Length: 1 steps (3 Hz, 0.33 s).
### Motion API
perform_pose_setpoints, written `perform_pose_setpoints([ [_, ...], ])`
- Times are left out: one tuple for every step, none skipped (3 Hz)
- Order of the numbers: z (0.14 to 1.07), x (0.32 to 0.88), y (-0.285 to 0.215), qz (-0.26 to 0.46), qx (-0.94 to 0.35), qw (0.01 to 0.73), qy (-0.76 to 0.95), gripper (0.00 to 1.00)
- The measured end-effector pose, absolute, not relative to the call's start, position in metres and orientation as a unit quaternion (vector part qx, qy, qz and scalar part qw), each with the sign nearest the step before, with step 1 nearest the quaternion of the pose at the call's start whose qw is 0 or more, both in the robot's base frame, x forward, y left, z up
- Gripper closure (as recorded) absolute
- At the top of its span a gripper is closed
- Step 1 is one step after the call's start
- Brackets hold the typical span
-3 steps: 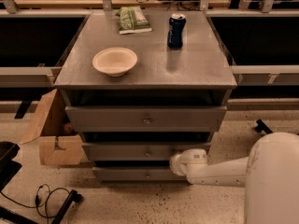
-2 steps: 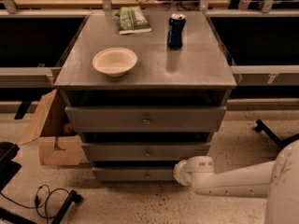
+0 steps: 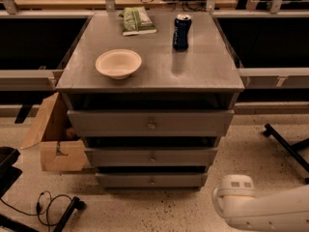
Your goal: Close middle drawer
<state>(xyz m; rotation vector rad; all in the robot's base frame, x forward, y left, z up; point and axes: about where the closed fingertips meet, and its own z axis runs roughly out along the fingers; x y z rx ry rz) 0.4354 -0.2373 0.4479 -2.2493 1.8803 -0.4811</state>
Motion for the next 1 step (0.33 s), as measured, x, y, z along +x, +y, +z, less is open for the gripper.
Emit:
perform_pose_setpoints([
  [0.4906,0.3683,-0.3178,-0.193,-0.741,-0.012,0.643,1.00],
])
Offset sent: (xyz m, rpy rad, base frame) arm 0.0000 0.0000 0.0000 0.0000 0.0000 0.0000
